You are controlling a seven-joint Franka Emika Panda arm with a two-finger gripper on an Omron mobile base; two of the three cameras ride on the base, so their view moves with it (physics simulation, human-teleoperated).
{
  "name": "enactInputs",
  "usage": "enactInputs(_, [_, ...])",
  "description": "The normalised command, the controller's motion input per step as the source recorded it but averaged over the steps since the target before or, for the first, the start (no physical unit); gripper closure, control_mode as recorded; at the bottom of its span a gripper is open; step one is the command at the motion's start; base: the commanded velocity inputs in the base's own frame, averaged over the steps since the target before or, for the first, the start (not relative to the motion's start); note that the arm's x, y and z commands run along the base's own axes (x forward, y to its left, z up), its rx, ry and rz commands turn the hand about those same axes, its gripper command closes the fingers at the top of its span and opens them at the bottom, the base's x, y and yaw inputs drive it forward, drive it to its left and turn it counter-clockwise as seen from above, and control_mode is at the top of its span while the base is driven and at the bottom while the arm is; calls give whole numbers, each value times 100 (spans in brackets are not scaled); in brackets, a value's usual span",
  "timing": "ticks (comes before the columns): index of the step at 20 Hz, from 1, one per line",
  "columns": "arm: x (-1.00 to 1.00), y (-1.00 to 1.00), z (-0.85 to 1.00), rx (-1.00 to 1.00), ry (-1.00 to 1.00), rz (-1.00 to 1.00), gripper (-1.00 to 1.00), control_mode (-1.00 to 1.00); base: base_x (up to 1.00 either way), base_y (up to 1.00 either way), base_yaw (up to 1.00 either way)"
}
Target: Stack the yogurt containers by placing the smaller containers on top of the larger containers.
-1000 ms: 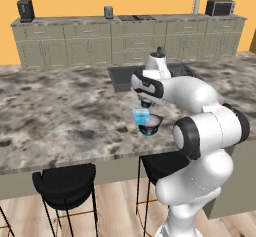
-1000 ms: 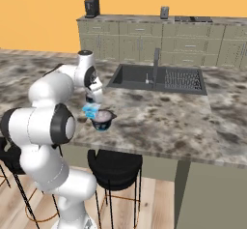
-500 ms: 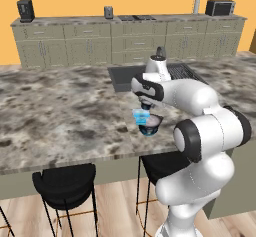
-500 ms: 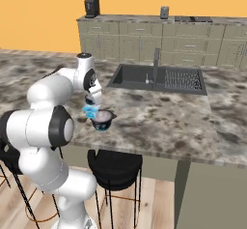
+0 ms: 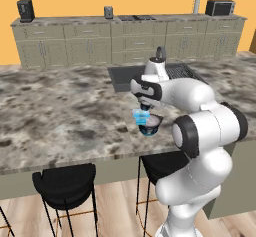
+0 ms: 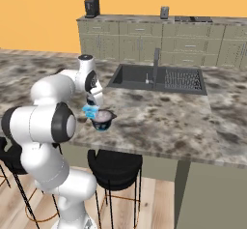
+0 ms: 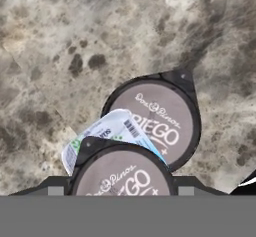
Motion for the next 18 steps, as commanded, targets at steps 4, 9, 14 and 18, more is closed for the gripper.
enactInputs(4, [5, 0, -3, 0, 0, 0, 100, -100, 0, 0, 0])
enactInputs(9, [0, 0, -1, 0, 0, 0, 100, -100, 0, 0, 0])
enactInputs(14, [6, 0, -13, 0, 0, 0, 100, -100, 0, 0, 0])
enactInputs(18, [14, 0, -14, 0, 0, 0, 100, -100, 0, 0, 0])
